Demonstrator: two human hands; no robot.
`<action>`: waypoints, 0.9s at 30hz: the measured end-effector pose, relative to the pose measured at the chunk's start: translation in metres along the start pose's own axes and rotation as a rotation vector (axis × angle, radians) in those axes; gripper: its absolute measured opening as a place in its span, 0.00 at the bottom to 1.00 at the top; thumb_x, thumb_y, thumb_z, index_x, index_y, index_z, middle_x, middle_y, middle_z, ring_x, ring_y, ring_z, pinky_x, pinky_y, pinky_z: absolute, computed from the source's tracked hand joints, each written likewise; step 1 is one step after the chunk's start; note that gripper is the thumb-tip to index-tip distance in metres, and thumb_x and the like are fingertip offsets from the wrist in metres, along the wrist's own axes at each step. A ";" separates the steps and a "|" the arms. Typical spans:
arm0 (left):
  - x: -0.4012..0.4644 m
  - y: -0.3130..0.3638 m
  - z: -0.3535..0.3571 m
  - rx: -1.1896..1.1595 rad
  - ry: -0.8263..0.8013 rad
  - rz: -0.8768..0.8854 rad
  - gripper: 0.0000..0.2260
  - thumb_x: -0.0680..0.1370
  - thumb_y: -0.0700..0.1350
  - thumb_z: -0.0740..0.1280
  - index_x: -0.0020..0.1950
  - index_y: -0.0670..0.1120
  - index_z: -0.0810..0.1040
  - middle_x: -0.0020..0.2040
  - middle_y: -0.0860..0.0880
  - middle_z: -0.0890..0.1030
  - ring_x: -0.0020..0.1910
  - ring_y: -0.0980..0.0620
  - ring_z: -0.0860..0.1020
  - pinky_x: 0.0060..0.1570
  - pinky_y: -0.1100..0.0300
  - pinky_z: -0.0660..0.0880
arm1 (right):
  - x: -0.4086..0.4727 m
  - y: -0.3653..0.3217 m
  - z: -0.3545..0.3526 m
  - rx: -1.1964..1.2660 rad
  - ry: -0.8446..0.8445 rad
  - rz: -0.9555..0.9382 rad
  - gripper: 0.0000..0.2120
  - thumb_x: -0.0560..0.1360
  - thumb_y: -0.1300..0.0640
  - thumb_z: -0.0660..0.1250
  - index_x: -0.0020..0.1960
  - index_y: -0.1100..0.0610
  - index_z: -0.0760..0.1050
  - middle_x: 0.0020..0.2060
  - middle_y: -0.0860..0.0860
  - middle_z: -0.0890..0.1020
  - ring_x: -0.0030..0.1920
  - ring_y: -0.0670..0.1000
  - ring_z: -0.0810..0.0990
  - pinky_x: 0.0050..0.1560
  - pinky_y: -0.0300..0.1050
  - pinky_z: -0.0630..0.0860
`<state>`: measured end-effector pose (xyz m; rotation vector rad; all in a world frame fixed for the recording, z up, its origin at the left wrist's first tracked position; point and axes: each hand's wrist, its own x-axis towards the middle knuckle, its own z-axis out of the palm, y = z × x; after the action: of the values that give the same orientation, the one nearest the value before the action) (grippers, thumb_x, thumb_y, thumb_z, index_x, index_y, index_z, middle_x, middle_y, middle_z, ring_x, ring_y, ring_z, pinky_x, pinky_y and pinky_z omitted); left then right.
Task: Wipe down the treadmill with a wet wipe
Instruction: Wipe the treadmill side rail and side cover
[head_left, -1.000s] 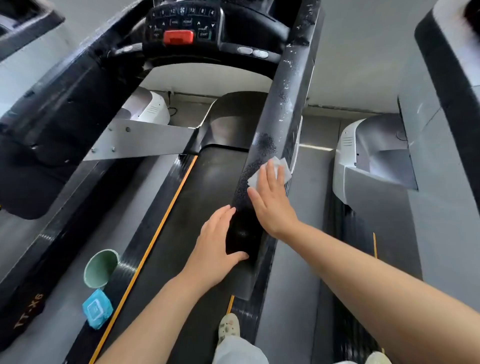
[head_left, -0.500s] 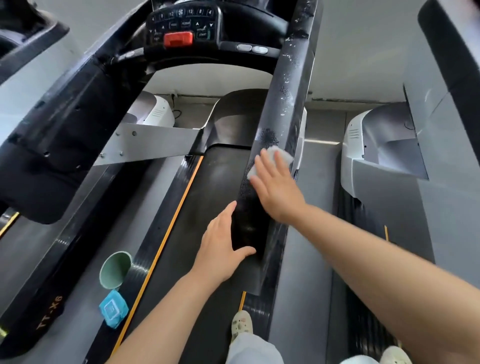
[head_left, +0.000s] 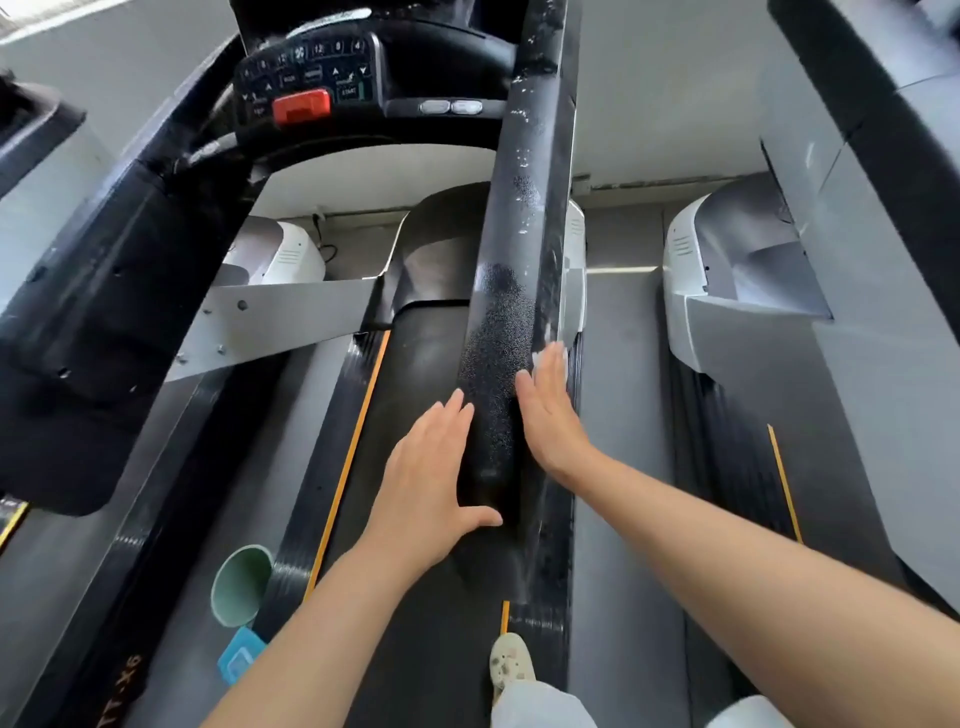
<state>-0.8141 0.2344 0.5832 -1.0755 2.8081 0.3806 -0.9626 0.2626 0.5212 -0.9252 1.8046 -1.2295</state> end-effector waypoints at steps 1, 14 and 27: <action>0.002 0.001 -0.003 0.040 -0.028 0.015 0.49 0.68 0.61 0.72 0.78 0.50 0.44 0.77 0.56 0.42 0.76 0.55 0.43 0.72 0.60 0.46 | 0.021 -0.004 -0.013 0.001 -0.008 0.043 0.28 0.83 0.51 0.44 0.75 0.58 0.33 0.75 0.49 0.35 0.75 0.45 0.35 0.70 0.38 0.35; 0.009 0.006 -0.007 0.062 -0.003 0.023 0.50 0.59 0.58 0.79 0.76 0.47 0.59 0.76 0.52 0.57 0.74 0.52 0.59 0.70 0.57 0.56 | 0.048 -0.016 -0.016 0.091 0.064 -0.041 0.29 0.79 0.46 0.44 0.75 0.61 0.46 0.76 0.53 0.47 0.75 0.46 0.42 0.75 0.48 0.41; 0.010 0.006 -0.005 0.061 0.039 0.001 0.51 0.52 0.54 0.82 0.70 0.41 0.69 0.72 0.46 0.67 0.67 0.44 0.71 0.63 0.50 0.67 | -0.005 0.005 -0.001 0.103 -0.029 -0.141 0.29 0.82 0.53 0.46 0.73 0.55 0.29 0.74 0.48 0.32 0.73 0.42 0.31 0.74 0.41 0.34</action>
<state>-0.8259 0.2306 0.5875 -1.0805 2.8340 0.2753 -0.9624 0.2687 0.5176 -1.0199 1.6599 -1.3760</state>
